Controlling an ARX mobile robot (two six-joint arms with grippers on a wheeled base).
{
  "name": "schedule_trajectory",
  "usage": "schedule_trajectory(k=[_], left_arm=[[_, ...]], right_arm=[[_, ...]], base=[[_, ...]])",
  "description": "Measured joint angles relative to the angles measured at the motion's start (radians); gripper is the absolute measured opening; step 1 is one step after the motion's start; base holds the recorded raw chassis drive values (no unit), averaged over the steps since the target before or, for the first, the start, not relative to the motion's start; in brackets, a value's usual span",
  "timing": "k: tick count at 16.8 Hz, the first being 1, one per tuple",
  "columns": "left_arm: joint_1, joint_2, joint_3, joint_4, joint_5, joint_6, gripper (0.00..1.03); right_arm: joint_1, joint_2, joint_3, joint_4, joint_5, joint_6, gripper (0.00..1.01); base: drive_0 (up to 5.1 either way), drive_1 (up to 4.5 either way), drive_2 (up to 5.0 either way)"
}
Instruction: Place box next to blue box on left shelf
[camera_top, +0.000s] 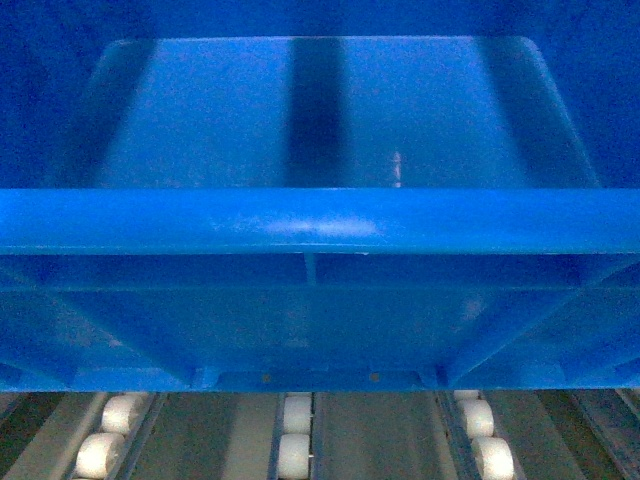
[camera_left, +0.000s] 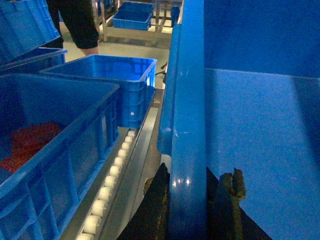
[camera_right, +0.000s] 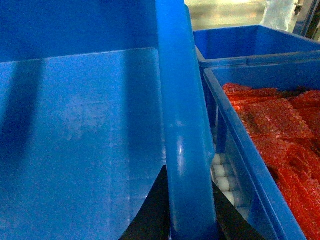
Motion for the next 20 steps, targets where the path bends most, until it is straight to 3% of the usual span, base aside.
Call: schedule_trajectory(k=[5, 7, 8, 10, 13, 15, 20], left_arm=[[0.001, -0.003, 0.007, -0.041, 0.005, 0.003, 0.1], [0.019, 0.004, 0.027, -0.106, 0.024, 0.022, 0.1], [0.05, 0.053, 0.029, -0.063, 0.059, 0.033, 0.1], [0.114, 0.186, 0.096, -0.006, 0.138, 0.034, 0.1], [0.154, 0.389, 0.192, 0.0, 0.173, 0.03, 0.1], [0.173, 0.517, 0.216, -0.002, 0.183, 0.023, 0.1], [0.222, 0.586, 0.239, -0.014, 0.197, 0.041, 0.1]], right_arm=[[0.002, 0.0, 0.0, -0.009, 0.011, -0.003, 0.1], [0.042, 0.01, 0.015, -0.079, 0.113, -0.014, 0.1], [0.045, 0.044, 0.018, -0.06, 0.123, -0.013, 0.1], [-0.004, 0.136, 0.116, -0.101, 0.068, -0.002, 0.1], [-0.078, 0.321, 0.267, -0.183, -0.035, 0.022, 0.09], [-0.1, 0.45, 0.319, -0.217, -0.085, 0.039, 0.09], [-0.076, 0.534, 0.352, -0.251, -0.129, 0.088, 0.09]], base=[[0.0, 0.0, 0.0], [0.0, 0.0, 0.0], [0.0, 0.0, 0.0], [0.0, 0.0, 0.0], [0.0, 0.0, 0.0], [0.0, 0.0, 0.0], [0.0, 0.0, 0.0]])
